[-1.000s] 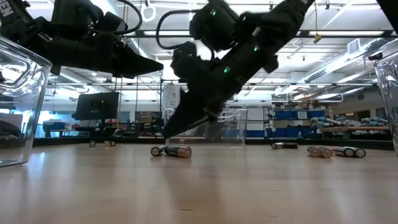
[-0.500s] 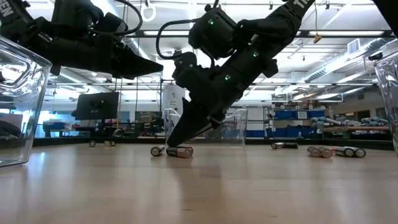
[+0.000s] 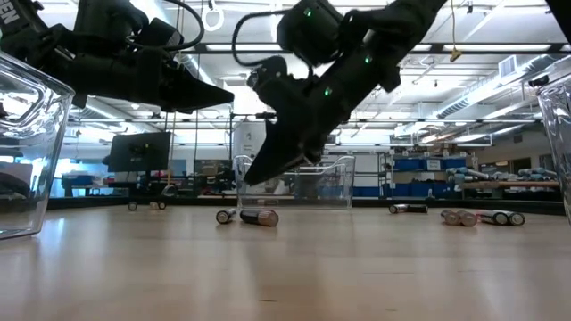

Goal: Sort batteries
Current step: Put the red battery into the bottom right transparent bin

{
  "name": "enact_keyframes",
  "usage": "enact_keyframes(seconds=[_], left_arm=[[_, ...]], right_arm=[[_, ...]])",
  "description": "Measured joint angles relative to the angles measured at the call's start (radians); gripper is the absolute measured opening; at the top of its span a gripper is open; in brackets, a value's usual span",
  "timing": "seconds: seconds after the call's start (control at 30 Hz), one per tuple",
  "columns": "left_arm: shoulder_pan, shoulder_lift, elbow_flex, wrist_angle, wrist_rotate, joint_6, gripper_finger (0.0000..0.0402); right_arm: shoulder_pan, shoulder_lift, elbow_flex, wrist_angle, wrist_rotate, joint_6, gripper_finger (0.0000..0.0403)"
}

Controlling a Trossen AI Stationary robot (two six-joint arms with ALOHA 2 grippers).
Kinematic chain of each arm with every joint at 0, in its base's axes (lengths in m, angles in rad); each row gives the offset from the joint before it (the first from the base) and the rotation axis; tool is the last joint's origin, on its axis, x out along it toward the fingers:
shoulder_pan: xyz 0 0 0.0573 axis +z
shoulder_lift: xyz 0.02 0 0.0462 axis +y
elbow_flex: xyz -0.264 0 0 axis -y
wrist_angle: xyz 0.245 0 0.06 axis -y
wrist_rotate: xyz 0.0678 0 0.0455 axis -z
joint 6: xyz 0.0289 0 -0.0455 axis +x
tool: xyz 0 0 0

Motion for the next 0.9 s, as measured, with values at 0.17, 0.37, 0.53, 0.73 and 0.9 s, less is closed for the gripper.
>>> enact_keyframes(seconds=[0.17,0.37,0.53,0.73,0.9], left_arm=[[0.000,0.000,0.000,0.000,0.000,0.001,0.0013],[0.000,0.000,0.000,0.000,0.000,0.001,0.0013],[0.000,0.000,0.000,0.002,0.000,0.000,0.0013],[0.000,0.000,0.000,0.001,0.000,-0.001,0.0013],[0.000,0.000,0.000,-0.001,0.000,-0.001,0.0013]], right_arm=[[0.007,-0.035,0.000,-0.050,0.019,0.086,0.0071],[0.030,-0.007,0.000,-0.056,0.013,0.117,0.0088],[0.036,0.008,0.001,-0.008,0.013,0.096,0.0050],[0.035,0.039,0.001,0.027,-0.003,0.101,0.0016],[0.031,0.060,0.000,0.029,-0.015,0.103,0.0009]])
